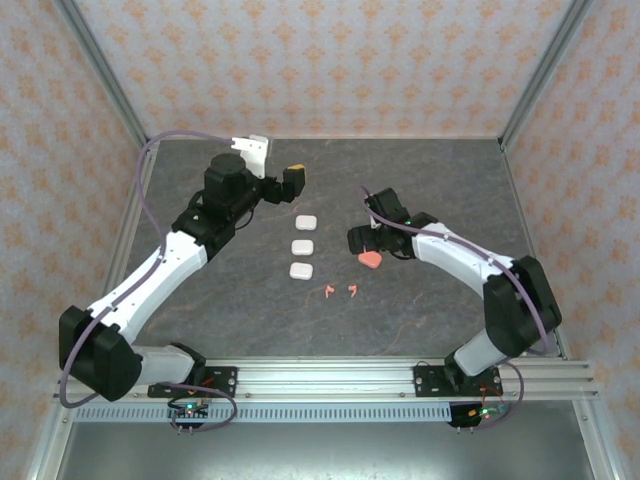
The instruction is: Insert wireless bluetooth earbuds into charging case
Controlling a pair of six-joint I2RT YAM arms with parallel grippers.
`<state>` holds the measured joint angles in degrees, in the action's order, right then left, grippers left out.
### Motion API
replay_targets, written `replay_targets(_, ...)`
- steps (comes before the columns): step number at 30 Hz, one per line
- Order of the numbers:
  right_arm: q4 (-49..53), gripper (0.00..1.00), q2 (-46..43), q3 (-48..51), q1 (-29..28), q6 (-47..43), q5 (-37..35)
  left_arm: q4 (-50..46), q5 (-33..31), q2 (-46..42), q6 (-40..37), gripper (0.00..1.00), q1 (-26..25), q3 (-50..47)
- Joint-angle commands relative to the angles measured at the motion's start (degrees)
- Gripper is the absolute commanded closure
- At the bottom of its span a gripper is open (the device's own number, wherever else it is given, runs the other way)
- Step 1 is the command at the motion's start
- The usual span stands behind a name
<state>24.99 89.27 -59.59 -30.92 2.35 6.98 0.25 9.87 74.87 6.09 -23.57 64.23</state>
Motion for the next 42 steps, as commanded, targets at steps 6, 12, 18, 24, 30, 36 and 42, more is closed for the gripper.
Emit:
replay_targets(6,2.4,0.09,7.3,-3.5,0.4,-5.7,2.5,11.8,5.7,1.9,14.8,0.00,-0.2,-6.4)
replay_targets(12,1.7,0.10,12.2,-5.5,0.4,-5.7,4.7,13.0,7.7,4.5,18.3,0.00,-0.8,-6.0)
replay_targets(18,2.7,0.12,15.2,-7.1,0.4,-6.0,5.1,11.5,8.4,5.4,17.3,0.00,-1.9,-4.4)
replay_targets(24,5.6,0.16,15.5,-6.5,0.3,-6.3,5.8,10.4,6.4,3.7,16.2,0.00,-1.9,-5.7)
replay_targets(30,9.5,0.21,15.1,-6.2,0.4,-5.9,5.8,9.1,5.7,3.2,15.4,0.00,-1.9,-6.0)
replay_targets(36,12.4,0.29,15.1,-6.1,0.3,-5.7,4.9,9.6,5.8,3.7,15.9,0.00,-1.9,-6.2)
replay_targets(42,13.5,0.36,16.8,-6.5,0.2,-6.1,2.2,9.1,5.9,4.2,15.8,0.00,-1.9,-5.6)
